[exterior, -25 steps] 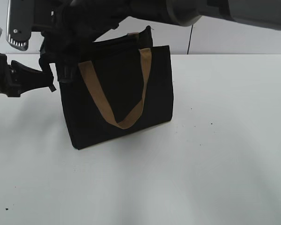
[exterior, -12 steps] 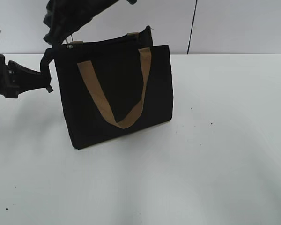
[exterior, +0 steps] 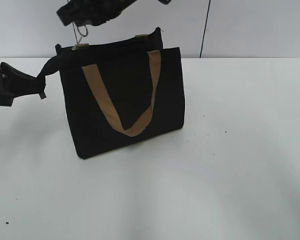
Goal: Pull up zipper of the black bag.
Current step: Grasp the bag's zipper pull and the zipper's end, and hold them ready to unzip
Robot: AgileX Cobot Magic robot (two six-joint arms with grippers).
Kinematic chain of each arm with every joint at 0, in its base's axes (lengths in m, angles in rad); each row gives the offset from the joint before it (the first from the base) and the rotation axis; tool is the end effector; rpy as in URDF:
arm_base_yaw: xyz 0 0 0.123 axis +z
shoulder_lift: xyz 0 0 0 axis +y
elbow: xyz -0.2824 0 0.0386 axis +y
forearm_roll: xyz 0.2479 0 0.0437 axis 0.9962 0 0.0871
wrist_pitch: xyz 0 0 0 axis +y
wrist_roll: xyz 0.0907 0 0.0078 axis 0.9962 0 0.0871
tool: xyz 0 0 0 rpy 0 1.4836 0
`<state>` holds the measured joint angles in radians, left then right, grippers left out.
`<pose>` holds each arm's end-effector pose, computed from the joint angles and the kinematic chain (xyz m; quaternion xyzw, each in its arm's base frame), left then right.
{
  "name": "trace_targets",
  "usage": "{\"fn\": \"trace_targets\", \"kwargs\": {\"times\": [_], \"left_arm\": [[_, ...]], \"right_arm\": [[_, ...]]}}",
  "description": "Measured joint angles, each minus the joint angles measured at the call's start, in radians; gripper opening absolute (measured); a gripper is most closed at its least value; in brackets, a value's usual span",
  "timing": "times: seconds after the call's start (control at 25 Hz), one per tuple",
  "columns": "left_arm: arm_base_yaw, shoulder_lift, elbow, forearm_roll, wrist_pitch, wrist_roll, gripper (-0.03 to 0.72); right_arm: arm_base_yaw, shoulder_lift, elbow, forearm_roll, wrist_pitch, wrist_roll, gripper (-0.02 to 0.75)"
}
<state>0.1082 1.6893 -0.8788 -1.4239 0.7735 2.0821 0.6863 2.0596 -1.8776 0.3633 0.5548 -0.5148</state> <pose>0.3218 -0.0284 0.1993 0.3831 0.7927 -0.1919 0.4337 0.3691 0.3244 0.3003 -0.4193 0.7807 0.1904 0.4224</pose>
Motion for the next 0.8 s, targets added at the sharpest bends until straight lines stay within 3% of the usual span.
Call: {"fn": "trace_targets", "kwargs": {"times": [0.52, 0.8], "left_arm": [[0.0, -0.037, 0.0, 0.154, -0.032, -0.132, 0.014], [0.0, -0.037, 0.0, 0.176, -0.049, -0.146, 0.014]], "right_arm": [[-0.173, -0.017, 0.0, 0.009, 0.121, 0.147, -0.013], [-0.244, -0.017, 0.0, -0.17, 0.172, 0.217, -0.013]]}}
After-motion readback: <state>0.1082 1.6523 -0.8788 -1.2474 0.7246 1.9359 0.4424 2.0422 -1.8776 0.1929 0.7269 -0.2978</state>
